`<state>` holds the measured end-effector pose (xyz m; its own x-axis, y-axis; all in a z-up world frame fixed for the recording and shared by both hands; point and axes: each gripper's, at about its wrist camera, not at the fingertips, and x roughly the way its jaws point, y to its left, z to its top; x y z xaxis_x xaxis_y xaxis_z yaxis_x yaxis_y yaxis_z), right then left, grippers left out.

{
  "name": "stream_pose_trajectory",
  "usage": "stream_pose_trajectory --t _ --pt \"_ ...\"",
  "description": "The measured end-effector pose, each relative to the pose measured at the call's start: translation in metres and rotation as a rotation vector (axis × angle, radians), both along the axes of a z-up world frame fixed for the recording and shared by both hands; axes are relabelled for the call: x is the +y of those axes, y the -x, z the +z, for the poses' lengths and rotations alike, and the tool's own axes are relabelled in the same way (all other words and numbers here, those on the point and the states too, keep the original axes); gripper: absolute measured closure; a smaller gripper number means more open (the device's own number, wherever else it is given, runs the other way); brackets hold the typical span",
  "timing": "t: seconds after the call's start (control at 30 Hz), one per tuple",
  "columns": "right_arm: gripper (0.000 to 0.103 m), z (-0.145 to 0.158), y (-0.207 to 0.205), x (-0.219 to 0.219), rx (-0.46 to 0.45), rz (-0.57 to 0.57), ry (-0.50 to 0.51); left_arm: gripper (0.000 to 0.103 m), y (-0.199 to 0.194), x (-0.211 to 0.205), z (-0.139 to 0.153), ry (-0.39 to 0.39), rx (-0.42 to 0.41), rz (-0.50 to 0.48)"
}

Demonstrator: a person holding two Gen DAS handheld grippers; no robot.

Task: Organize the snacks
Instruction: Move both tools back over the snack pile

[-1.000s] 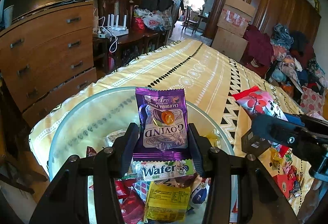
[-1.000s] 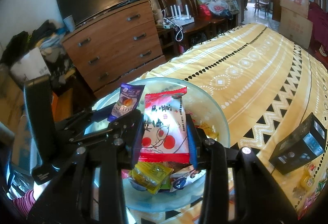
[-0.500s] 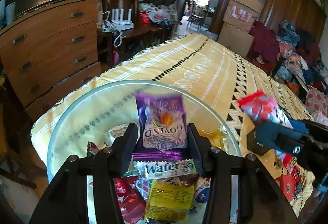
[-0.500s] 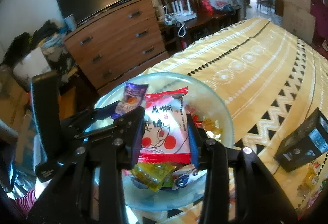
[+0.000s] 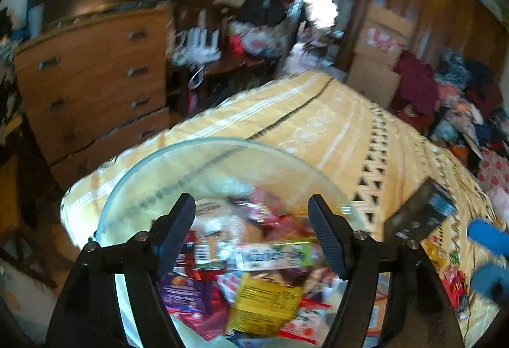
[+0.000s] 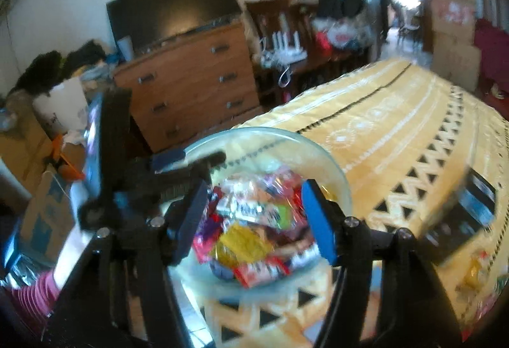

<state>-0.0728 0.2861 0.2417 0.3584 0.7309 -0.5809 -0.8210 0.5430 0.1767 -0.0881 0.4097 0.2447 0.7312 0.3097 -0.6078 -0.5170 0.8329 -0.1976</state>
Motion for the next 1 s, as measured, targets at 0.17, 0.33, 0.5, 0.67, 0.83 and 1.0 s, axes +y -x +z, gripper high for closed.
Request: stream_pose_trajectory --t 0.17,0.33,0.5,0.67,0.83,1.0 --pt "0.033 -0.028 0.043 -0.117 -0.057 -0.147 -0.033 0.029 0.003 -0.095 0.027 -0.069 -0.075 -0.191" --pt "0.037 -0.082 0.025 -0.269 0.072 -0.408 0.003 0.028 -0.002 -0.222 0.043 -0.053 -0.138 -0.515" --pt "0.048 -0.155 -0.038 -0.465 0.275 -0.824 0.036 0.028 -0.016 -0.336 0.021 0.004 -0.071 -0.786" --pt "0.053 -0.214 -0.086 -0.634 0.462 -1.144 -0.105 0.028 -0.031 -0.408 -0.017 -0.001 0.032 -0.913" --pt "0.053 -0.248 -0.144 -0.695 0.580 -1.097 -0.385 0.028 -0.056 -0.437 -0.045 0.008 0.095 -0.924" --pt "0.044 -0.277 -0.206 -0.683 0.618 -0.975 -0.444 0.028 -0.065 -0.449 -0.059 0.005 0.112 -0.910"
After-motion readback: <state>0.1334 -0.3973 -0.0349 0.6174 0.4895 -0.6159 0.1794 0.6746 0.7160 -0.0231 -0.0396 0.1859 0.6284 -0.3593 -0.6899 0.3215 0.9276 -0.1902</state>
